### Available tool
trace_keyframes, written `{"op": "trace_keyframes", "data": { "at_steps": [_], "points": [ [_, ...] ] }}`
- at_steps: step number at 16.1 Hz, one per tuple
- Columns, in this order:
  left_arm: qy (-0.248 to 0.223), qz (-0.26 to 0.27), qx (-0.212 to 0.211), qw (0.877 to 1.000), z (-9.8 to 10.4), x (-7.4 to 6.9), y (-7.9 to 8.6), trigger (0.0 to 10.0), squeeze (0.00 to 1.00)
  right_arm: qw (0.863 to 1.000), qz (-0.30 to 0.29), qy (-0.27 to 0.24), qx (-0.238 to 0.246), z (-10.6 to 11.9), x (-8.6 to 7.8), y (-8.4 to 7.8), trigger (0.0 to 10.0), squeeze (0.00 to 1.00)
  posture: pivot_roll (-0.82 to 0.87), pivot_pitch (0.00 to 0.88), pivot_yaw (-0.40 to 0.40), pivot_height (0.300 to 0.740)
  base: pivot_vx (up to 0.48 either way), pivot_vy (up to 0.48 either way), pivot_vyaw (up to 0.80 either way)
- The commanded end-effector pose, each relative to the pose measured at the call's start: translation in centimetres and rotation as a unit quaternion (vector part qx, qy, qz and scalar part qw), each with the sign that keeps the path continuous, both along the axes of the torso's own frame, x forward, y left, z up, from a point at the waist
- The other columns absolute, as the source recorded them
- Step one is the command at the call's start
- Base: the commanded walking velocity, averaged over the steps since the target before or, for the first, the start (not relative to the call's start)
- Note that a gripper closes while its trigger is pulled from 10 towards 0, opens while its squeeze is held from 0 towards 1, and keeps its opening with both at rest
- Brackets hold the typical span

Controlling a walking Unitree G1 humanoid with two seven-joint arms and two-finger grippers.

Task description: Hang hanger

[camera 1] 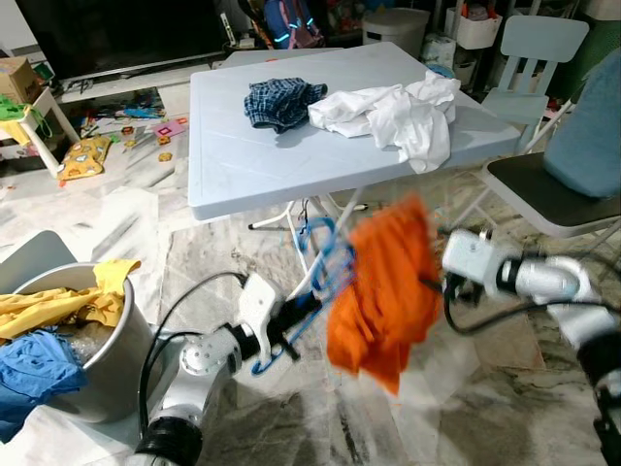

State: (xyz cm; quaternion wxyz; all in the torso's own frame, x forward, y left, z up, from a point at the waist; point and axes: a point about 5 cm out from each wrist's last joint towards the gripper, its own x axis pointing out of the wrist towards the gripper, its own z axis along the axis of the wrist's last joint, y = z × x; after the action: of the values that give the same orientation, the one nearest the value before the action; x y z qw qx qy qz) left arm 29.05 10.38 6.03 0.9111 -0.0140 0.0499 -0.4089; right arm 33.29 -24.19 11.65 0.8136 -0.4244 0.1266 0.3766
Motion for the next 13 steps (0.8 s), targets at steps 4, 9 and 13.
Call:
{"op": "trace_keyframes", "data": {
  "at_steps": [4,9,13],
  "points": [
    [-0.020,0.011,-0.012,1.000,1.0,0.6,0.2,0.0,0.00,0.999,-0.015,-0.020,0.038,0.9,0.7,0.9,10.0,0.57,-0.24,0.000,0.071,0.740,0.000,0.000,0.00],
    [-0.016,-0.011,-0.021,1.000,1.0,0.2,-0.5,0.0,0.00,0.992,-0.042,-0.029,0.116,-0.4,0.7,3.8,10.0,0.00,-0.23,0.000,0.070,0.740,0.000,0.000,0.00],
    [-0.013,-0.033,-0.023,0.999,1.0,-0.1,-1.0,0.0,0.00,0.979,-0.095,-0.016,0.182,-2.3,0.1,5.5,10.0,0.00,-0.24,0.000,0.073,0.740,0.000,0.000,0.00]
  ]
}}
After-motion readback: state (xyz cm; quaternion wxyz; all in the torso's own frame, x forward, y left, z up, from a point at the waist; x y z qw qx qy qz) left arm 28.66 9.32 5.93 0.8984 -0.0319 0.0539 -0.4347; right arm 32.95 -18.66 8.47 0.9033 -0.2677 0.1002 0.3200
